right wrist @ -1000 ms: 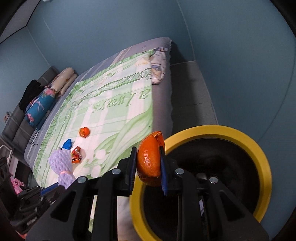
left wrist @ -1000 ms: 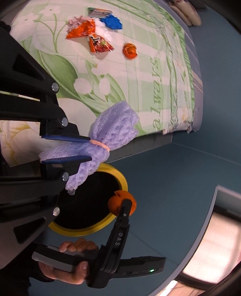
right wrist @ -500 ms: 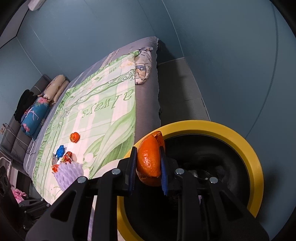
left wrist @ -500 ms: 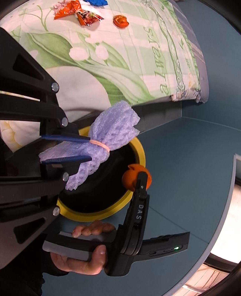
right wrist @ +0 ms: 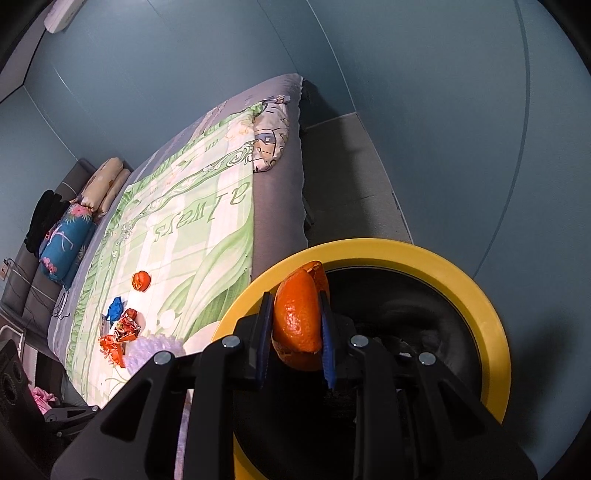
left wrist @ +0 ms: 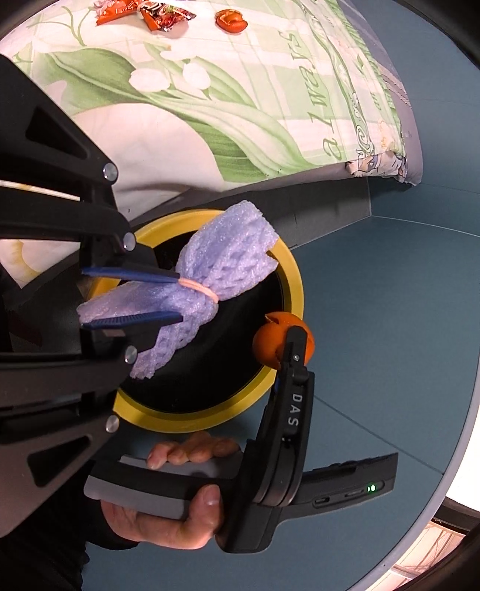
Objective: Collect trash
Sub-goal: 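Open both tools to drop the foam net and orange peel into bin, then move both tools back over the bed toward the remaining trash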
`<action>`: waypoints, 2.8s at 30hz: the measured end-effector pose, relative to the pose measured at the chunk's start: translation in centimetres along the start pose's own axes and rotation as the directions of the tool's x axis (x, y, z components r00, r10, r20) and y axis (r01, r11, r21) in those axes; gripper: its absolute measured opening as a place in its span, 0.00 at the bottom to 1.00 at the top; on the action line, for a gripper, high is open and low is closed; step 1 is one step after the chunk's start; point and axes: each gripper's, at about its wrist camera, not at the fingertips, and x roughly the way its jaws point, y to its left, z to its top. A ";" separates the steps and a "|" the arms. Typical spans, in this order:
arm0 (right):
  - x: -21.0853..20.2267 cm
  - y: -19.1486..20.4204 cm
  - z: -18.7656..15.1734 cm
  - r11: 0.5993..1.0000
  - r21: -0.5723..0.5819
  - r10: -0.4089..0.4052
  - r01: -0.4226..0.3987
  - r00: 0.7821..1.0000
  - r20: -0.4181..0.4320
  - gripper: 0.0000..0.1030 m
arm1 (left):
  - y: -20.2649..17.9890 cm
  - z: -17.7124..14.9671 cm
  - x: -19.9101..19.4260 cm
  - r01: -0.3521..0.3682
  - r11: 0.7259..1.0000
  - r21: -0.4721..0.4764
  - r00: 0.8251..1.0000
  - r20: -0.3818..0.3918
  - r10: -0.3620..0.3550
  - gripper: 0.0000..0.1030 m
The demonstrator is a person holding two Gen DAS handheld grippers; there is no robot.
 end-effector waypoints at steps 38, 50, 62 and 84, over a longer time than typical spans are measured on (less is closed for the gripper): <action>-0.5 3.2 0.4 0.997 -0.076 0.022 -0.020 1.000 0.020 0.29 | 5.3 -1.8 -3.5 -0.077 0.988 -0.133 0.994 0.071 0.087 0.55; 1.3 9.8 -0.1 0.972 -0.211 0.103 -0.107 0.994 -0.030 0.36 | 12.9 -3.2 -8.1 -0.174 0.944 -0.281 0.970 0.117 0.213 0.60; 5.4 18.3 -1.0 0.924 -0.326 0.166 -0.200 0.978 -0.129 0.45 | 22.0 -6.1 -13.3 -0.231 0.849 -0.475 0.934 0.137 0.331 0.65; 17.1 31.7 -7.4 0.830 -0.418 0.192 -0.369 0.893 -0.407 0.45 | 38.6 -12.0 -16.0 -0.321 0.634 -0.703 0.879 0.027 0.476 0.66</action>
